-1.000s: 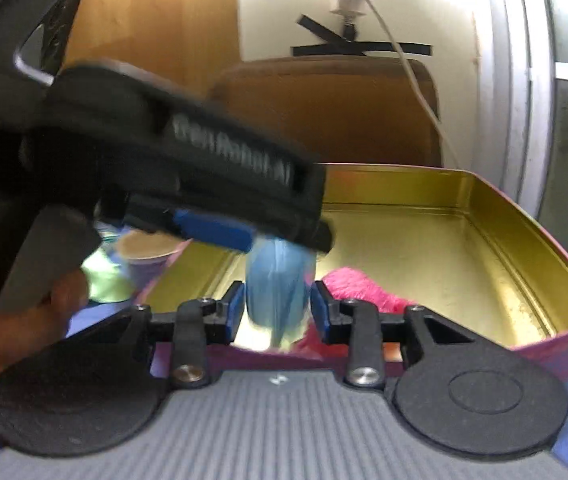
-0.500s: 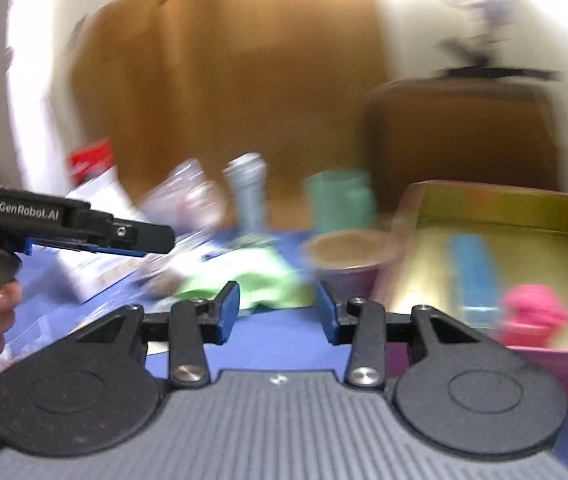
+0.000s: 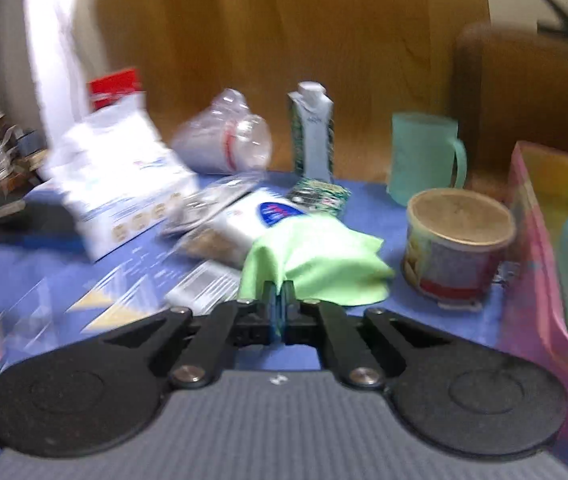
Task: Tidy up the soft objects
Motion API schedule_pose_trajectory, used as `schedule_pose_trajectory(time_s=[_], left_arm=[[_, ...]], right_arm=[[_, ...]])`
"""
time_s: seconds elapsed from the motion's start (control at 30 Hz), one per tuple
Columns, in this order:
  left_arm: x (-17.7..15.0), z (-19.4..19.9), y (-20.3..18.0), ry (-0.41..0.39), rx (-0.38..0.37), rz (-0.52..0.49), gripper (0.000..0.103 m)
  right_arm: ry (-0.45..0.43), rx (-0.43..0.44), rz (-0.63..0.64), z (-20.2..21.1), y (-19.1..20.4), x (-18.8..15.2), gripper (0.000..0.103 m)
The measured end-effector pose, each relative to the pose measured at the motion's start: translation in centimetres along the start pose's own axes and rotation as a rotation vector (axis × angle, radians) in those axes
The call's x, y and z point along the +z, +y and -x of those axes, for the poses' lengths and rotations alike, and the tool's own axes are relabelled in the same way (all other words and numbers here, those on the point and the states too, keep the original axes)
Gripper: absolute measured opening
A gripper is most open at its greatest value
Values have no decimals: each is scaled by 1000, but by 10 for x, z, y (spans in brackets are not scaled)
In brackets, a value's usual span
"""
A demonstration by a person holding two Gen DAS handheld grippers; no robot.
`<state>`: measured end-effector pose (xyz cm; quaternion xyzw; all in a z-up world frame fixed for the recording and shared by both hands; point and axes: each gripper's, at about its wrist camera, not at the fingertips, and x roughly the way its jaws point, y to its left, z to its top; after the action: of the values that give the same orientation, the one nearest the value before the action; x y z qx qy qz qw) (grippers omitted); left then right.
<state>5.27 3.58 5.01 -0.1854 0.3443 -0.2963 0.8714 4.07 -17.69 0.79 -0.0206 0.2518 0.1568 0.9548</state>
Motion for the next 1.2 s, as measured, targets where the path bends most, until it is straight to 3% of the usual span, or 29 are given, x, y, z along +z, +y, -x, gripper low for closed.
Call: schedule_pose_trajectory(time_s=[0.1,0.17,0.23,0.3,0.37,0.43,0.47,0.53,0.57,0.6,0.63,0.67,0.7,0.9,1.03,1.17,1.2], left_arm=[[-8,-18,-20,65,-38,-51,62],[-16,-23,-31,79,-9,-92,62],[-21,-25,-38,91,26,-132,62],[-25,-27,-41,116,41,-135,62],[-27,-30,-44,136,54,-142,62],[-31,-38,-45,160,80,-151,61],[-32,-43,-43,181,87,-147,57],[-35,-59,-38,239,88,-119,26],[-36,-66,-34,267,90,-95,19],[-35,-67,-32,259,90,-83,14],[-34,-67,-33,254,77,-77,12],[-31,-65,-39,253,59,-80,12],[-27,-64,-49,244,35,-103,12],[2,-78,-131,153,-121,-314,12],[13,-113,-193,116,-223,-447,12],[9,-166,-232,122,-247,-514,16],[8,-178,-237,123,-231,-520,26]], right_arm=[[8,72,12,39,16,-23,4],[30,103,20,51,24,-38,7],[49,84,44,53,29,-49,16],[48,41,75,53,31,-55,65],[14,13,82,52,27,-55,81],[12,27,116,42,25,-50,87],[20,22,133,35,24,-48,88],[43,33,163,19,23,-43,86],[62,57,164,16,20,-44,69],[79,90,147,12,17,-43,63],[65,96,126,15,15,-43,44],[62,99,131,19,15,-43,29],[50,89,133,26,16,-43,27],[-167,-85,97,90,-13,-36,25],[-294,-263,68,124,-46,-29,25],[-315,-408,6,135,-91,-27,25],[-309,-426,-17,134,-102,-28,27]])
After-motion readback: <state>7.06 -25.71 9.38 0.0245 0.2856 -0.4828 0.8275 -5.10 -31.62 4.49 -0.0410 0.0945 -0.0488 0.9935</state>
